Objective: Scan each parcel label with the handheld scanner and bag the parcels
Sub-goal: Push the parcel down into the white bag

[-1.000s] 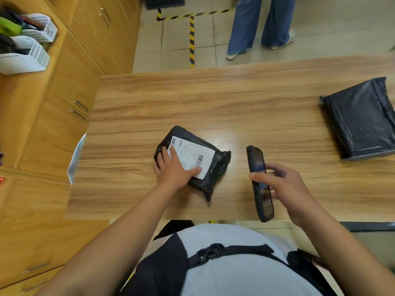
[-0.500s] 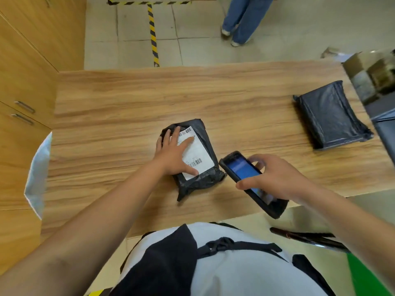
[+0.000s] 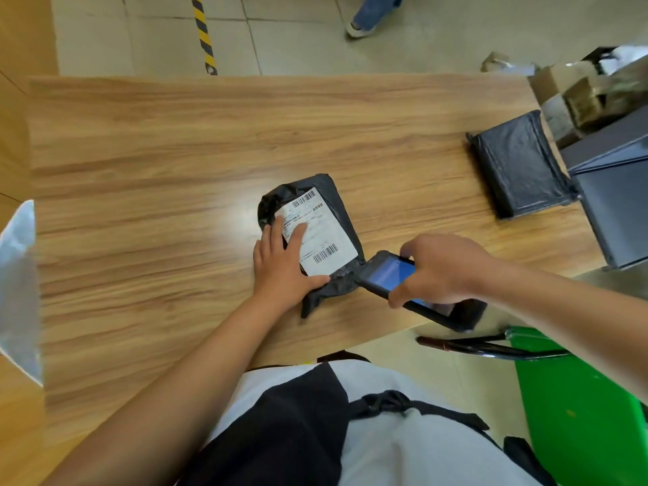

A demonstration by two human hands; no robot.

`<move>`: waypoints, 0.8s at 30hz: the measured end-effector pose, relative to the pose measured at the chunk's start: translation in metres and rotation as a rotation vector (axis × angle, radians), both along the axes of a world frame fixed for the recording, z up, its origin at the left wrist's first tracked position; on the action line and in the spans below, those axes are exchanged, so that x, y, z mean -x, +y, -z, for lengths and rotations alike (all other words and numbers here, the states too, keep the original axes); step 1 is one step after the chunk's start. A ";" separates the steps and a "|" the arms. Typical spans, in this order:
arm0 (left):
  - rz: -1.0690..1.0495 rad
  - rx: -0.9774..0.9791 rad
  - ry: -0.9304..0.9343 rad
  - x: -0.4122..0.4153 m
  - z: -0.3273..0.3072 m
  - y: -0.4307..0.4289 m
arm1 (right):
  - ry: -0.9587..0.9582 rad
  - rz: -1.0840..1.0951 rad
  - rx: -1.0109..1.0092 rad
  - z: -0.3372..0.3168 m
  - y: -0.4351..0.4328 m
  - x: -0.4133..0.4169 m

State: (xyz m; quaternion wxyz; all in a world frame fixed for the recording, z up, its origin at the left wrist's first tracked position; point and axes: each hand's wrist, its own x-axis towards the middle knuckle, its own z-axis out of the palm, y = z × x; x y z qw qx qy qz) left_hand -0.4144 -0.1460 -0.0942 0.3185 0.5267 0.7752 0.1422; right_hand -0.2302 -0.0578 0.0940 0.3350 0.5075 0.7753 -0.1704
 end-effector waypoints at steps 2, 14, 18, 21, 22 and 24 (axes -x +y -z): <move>0.004 -0.009 -0.021 0.002 0.001 0.000 | -0.009 0.006 -0.003 0.001 -0.002 0.002; 0.104 0.047 -0.019 0.008 -0.002 0.008 | -0.045 0.060 -0.001 -0.003 -0.012 -0.007; 0.167 0.129 -0.019 0.017 -0.008 0.013 | -0.054 0.112 0.067 -0.008 -0.011 -0.016; 0.249 0.238 0.030 0.029 -0.016 0.022 | 0.013 0.197 0.147 -0.011 -0.007 -0.029; 0.284 0.281 0.065 0.033 -0.020 0.026 | 0.065 0.248 0.181 -0.012 -0.005 -0.034; 0.366 0.358 0.163 0.041 -0.029 0.035 | 0.212 0.392 0.248 -0.010 -0.001 -0.045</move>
